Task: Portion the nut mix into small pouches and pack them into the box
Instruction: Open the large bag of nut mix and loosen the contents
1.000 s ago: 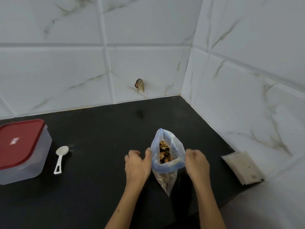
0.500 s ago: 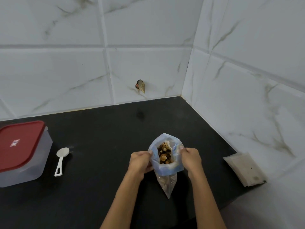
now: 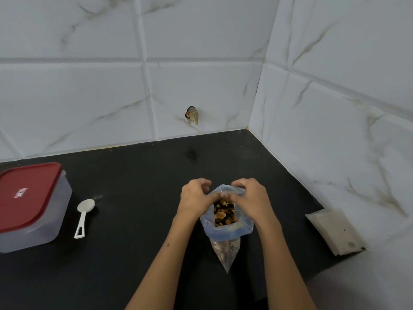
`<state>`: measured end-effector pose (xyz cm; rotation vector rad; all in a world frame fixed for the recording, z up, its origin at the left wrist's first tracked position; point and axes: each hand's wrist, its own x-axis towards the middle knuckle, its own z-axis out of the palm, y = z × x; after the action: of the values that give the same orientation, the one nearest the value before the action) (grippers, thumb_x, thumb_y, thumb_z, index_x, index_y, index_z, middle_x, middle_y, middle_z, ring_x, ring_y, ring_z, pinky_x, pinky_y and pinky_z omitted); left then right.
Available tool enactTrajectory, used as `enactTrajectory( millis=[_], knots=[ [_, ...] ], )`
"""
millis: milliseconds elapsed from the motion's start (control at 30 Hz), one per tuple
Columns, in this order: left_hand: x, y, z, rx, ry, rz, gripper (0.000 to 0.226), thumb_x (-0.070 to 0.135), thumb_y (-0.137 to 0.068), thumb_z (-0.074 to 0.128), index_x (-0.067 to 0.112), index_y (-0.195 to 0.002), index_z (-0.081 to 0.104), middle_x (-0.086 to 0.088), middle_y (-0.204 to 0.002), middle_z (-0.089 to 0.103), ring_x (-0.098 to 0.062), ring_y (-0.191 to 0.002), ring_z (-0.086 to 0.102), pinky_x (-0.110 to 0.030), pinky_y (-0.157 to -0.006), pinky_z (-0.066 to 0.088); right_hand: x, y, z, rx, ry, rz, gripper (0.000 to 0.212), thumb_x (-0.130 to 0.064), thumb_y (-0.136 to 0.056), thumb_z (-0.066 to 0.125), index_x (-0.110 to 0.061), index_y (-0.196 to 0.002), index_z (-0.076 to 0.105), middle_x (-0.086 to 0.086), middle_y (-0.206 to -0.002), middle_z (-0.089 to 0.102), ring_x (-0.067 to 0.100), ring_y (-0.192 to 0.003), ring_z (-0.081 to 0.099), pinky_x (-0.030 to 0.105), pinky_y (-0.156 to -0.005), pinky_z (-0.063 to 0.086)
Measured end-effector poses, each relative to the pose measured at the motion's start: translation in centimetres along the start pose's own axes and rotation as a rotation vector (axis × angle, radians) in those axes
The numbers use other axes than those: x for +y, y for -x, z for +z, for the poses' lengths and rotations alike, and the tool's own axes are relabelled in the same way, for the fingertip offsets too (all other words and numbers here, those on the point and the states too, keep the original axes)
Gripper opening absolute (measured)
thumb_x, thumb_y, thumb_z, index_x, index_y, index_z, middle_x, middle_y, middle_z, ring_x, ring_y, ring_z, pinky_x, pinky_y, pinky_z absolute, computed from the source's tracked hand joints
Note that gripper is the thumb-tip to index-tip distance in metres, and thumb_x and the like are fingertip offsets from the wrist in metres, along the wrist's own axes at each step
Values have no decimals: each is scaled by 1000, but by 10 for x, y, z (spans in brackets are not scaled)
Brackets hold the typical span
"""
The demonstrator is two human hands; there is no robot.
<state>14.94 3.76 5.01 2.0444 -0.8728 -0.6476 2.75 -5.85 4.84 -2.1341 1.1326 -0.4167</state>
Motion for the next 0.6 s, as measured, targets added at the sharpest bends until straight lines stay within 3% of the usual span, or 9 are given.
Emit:
enactTrajectory(
  millis=[100, 167, 300, 433, 500, 600],
  knots=[
    [-3, -11, 3, -76, 46, 3, 25, 29, -85, 72, 14, -105, 73, 0, -102, 70, -13, -100, 64, -31, -88, 55, 0, -10, 0, -5, 51, -6, 14, -30, -88, 63, -22, -98, 67, -5, -94, 67, 10, -88, 62, 35, -82, 54],
    [-5, -17, 3, -120, 111, -8, 12, 24, -90, 66, 16, -93, 75, 1, -91, 70, -13, -93, 65, -32, -85, 56, 3, -17, -1, -53, 21, 11, 11, -29, -90, 60, -23, -92, 69, -4, -89, 68, 12, -87, 63, 39, -84, 54],
    [-4, -29, 4, -241, 304, -127, 20, 20, -95, 59, 6, -91, 72, -8, -83, 67, -16, -77, 63, -34, -75, 53, 4, -27, -4, -197, -166, 109, 22, -26, -94, 54, -11, -87, 69, 6, -88, 66, 18, -86, 61, 36, -82, 49],
    [-7, -44, 6, -384, 574, -533, 22, 17, -96, 54, 0, -109, 61, -14, -95, 64, -25, -86, 61, -39, -71, 51, 10, -41, -3, -384, -420, 352, 23, -30, -95, 53, -10, -89, 64, 10, -89, 65, 23, -87, 62, 40, -91, 47],
    [-12, -51, 14, -399, 595, -618, 20, 19, -97, 52, 3, -105, 60, -16, -98, 63, -27, -90, 60, -43, -77, 51, 15, -47, 4, -408, -489, 451, 25, -31, -95, 52, -8, -96, 63, 11, -90, 65, 25, -89, 62, 44, -96, 47],
    [-16, -57, 27, -308, 517, -647, 20, 19, -97, 48, 5, -98, 61, -16, -99, 64, -28, -93, 61, -46, -96, 49, 17, -51, 12, -384, -490, 562, 28, -25, -96, 51, 0, -107, 58, 13, -84, 63, 23, -77, 62, 39, -83, 53]
  ],
)
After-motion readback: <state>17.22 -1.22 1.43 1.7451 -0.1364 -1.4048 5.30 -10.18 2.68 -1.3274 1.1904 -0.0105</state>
